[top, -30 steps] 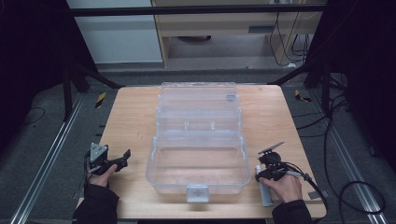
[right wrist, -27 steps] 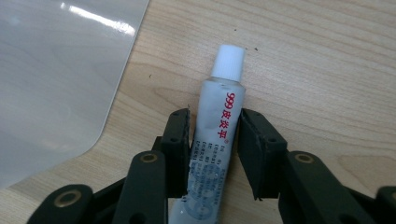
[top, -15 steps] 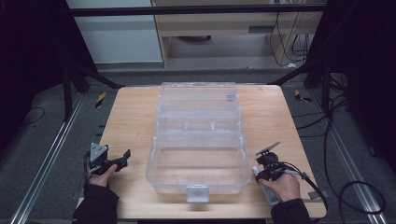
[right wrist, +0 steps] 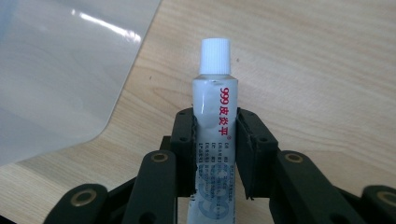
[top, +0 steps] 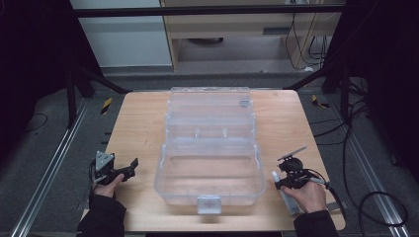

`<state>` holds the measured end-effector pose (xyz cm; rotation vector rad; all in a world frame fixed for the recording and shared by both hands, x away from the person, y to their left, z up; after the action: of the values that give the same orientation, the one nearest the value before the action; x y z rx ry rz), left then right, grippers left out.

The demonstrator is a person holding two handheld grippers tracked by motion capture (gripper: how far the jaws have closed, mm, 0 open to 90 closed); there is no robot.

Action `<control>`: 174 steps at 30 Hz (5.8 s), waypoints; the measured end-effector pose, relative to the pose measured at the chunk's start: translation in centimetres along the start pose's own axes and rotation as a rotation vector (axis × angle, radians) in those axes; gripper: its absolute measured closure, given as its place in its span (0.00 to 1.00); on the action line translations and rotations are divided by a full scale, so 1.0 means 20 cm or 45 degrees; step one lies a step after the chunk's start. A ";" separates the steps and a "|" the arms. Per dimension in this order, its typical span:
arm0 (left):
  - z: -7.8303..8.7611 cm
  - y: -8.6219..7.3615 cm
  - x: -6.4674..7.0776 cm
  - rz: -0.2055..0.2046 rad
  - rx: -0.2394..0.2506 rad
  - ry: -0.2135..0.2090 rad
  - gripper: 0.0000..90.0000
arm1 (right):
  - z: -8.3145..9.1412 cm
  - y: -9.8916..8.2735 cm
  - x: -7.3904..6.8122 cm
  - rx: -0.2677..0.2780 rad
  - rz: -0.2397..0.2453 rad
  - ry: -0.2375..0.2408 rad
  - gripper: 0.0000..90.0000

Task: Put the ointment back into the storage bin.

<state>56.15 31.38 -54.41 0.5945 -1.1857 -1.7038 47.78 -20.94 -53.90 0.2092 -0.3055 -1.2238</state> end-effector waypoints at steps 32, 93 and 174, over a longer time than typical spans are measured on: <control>0.00 0.00 0.00 -0.003 -0.001 -0.004 0.03 | 0.48 0.38 0.02 0.561 0.147 0.091 0.78; 0.00 0.00 0.00 0.002 0.003 -0.009 0.03 | 0.32 0.44 -0.66 0.313 1.114 0.301 0.78; 0.00 0.00 0.00 -0.004 0.004 -0.010 0.03 | 0.15 0.37 -0.68 0.290 1.159 0.328 0.67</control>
<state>56.20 31.37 -54.37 0.5920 -1.1936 -1.7086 49.19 -5.72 -50.23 0.3691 -0.2667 -0.2547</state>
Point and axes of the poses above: each handheld gripper's, and its own axes: z roughly backward along the jaws, y roughly out of its top, x roughly to its right, the point moved 10 cm from there along -z, roughly forward along the jaws, and after that the axes turned 12 degrees about -y, right-handed, at the moved point
